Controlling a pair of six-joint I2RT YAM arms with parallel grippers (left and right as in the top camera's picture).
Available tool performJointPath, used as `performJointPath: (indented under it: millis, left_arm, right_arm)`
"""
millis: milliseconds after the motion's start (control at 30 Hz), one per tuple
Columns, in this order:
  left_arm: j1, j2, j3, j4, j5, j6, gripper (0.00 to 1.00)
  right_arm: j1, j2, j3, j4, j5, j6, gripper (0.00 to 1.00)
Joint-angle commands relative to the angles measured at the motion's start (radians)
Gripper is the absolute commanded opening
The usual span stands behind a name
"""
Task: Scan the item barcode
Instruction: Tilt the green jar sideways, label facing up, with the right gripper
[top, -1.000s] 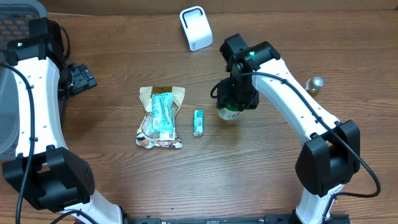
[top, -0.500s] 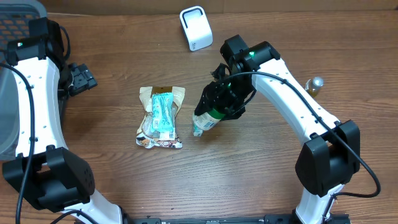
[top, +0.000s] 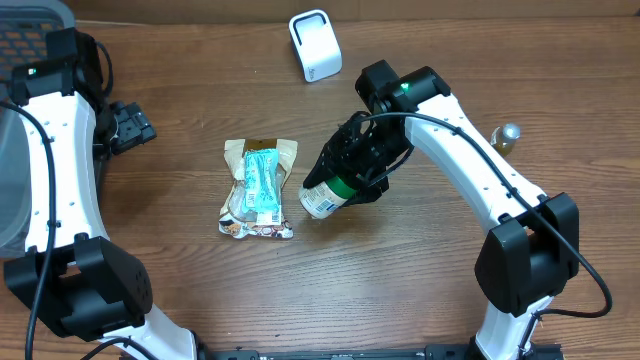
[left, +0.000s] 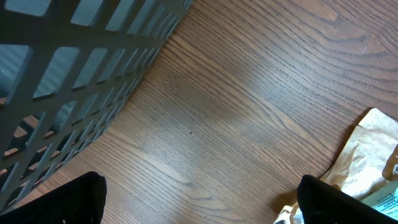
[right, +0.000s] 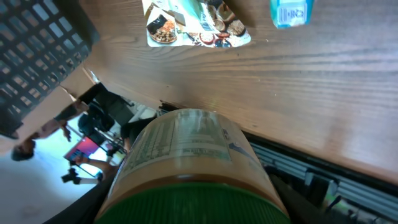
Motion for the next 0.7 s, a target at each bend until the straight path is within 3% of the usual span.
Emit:
performJointPath:
  millis: [0,667]
  left_arm:
    - [-0.002,0.010,0.018,0.001,-0.013,0.019,1.00]
    - [-0.002,0.010,0.018,0.001,-0.013,0.019,1.00]
  right_arm:
    - [-0.006,-0.014,0.019,-0.002,-0.045,0.104,0.39]
    - [-0.006,-0.014,0.019,0.010,-0.042,0.132,0.33]
